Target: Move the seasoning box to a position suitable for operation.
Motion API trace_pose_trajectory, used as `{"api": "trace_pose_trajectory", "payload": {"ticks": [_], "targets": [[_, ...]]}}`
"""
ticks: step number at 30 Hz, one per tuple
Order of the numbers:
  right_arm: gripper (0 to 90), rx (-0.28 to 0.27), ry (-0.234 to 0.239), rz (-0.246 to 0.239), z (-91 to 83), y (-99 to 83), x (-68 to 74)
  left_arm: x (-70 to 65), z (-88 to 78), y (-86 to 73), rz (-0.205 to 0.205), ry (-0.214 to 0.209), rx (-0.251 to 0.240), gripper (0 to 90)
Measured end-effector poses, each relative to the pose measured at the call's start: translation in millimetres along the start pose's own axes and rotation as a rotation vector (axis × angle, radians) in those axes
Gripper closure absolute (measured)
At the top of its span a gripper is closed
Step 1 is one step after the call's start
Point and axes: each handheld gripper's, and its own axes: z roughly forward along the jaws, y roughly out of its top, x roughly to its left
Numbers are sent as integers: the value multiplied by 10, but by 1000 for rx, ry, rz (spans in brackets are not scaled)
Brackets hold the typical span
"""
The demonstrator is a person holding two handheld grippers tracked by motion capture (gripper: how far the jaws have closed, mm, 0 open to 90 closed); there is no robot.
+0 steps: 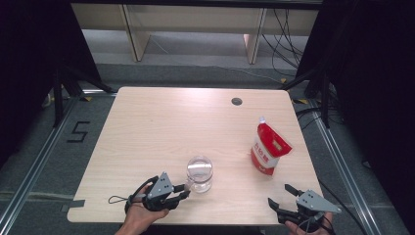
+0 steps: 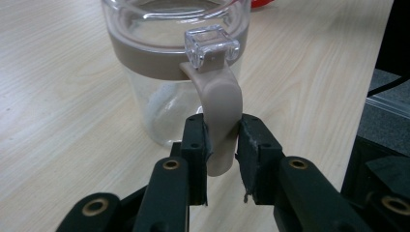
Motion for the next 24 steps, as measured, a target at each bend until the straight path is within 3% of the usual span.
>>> {"api": "trace_pose_trajectory", "payload": {"ticks": [3,6,7,8,9,13,16,18,19,24], "targets": [[241,4,6,-1,-2,2,-7,75,-41,-26,1,26,4,726],[241,5,5,-6,-3,1,-9,92,-48,-31,-5,26,1,723],[241,2,4,-7,4,-1,-7,106,-52,-23,24,36,1,714],[241,1,2,-10,3,2,-10,106,-52,-23,24,36,1,700],[241,2,5,-6,-1,3,-7,90,-42,-16,-3,63,-5,669],[241,2,5,-7,-1,3,-5,94,-24,26,30,73,-14,606],[241,3,7,-3,-2,2,-5,79,-3,39,19,89,-22,574],[242,3,4,-10,-1,-2,-6,73,16,57,12,104,-36,579],[242,8,8,14,-4,1,10,78,27,72,15,96,-39,601],[243,2,8,1,0,1,-1,38,41,90,38,86,-35,704]]}}
